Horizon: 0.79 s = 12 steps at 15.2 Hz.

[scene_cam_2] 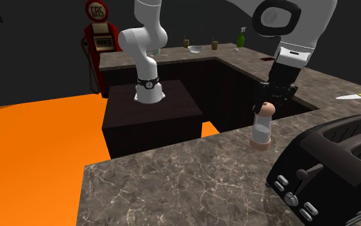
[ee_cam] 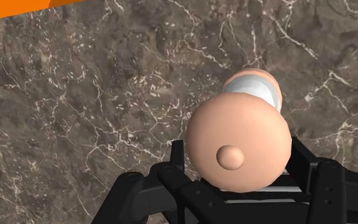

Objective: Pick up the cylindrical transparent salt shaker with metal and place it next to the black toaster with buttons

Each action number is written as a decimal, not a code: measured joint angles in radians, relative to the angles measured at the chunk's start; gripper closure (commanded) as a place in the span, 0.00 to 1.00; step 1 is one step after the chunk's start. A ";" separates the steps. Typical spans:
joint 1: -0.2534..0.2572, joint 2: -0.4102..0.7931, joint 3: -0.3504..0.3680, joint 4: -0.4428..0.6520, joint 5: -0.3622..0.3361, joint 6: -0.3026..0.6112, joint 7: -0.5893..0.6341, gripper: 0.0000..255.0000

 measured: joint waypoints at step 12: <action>0.004 0.031 -0.006 -0.020 -0.014 0.049 0.014 0.00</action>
